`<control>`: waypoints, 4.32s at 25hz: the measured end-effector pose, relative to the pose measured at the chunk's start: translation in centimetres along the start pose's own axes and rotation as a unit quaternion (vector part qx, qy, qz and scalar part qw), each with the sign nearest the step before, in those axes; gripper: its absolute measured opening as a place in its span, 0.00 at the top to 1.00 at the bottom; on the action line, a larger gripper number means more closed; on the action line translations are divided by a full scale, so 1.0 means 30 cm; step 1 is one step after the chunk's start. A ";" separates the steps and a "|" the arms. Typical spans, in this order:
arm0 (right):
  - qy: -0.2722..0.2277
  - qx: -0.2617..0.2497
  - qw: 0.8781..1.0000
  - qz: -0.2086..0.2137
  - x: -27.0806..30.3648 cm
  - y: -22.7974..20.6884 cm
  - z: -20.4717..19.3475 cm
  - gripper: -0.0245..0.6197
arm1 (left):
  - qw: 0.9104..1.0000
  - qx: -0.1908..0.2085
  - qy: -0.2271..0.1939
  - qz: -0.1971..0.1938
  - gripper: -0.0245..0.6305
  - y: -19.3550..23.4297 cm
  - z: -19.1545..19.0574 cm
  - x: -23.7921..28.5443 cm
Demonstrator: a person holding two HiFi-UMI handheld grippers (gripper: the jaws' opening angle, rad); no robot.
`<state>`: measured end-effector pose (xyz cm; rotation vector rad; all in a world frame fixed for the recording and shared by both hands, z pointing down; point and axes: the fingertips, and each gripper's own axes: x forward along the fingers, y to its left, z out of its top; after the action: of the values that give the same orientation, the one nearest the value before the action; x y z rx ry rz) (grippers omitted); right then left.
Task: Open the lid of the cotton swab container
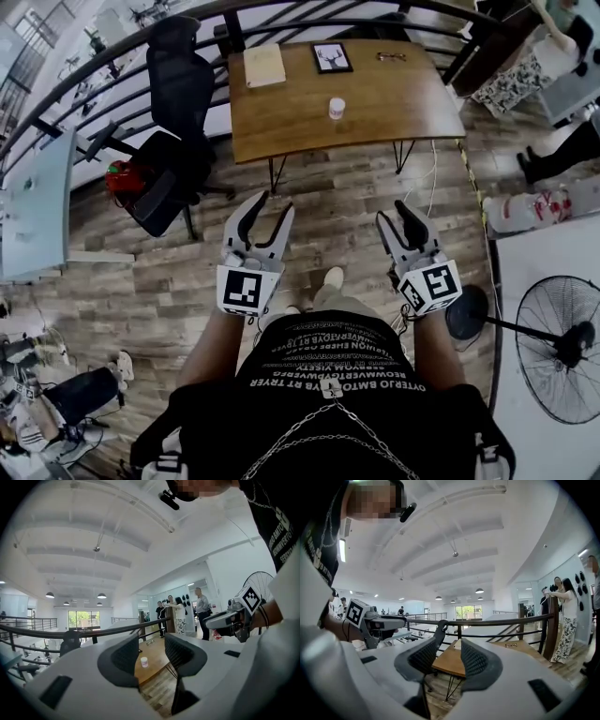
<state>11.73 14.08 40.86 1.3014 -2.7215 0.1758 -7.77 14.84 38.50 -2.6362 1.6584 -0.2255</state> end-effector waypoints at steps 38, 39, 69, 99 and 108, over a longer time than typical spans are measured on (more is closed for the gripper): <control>-0.007 -0.003 0.999 0.049 0.173 -0.496 0.064 0.70 | 0.997 0.020 0.017 0.074 0.67 -0.067 0.063 0.465; -0.007 -0.002 0.999 0.049 0.172 -0.495 0.061 0.70 | 0.996 0.033 0.016 0.076 0.67 -0.068 0.064 0.463; 0.016 0.002 0.999 0.034 0.419 -0.568 0.061 0.70 | 0.999 0.013 0.014 0.051 0.67 0.111 0.027 0.667; 0.049 0.004 0.998 0.033 0.761 -0.659 0.067 0.70 | 1.000 -0.003 0.023 0.002 0.67 0.312 -0.027 0.979; 0.047 0.005 0.999 0.021 0.875 -0.679 0.094 0.70 | 0.999 0.003 0.028 -0.025 0.67 0.405 -0.014 1.063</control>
<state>11.09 -19.15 43.30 1.2070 -2.6730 0.2502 -5.13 -19.07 41.35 -2.6928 1.6072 -0.3075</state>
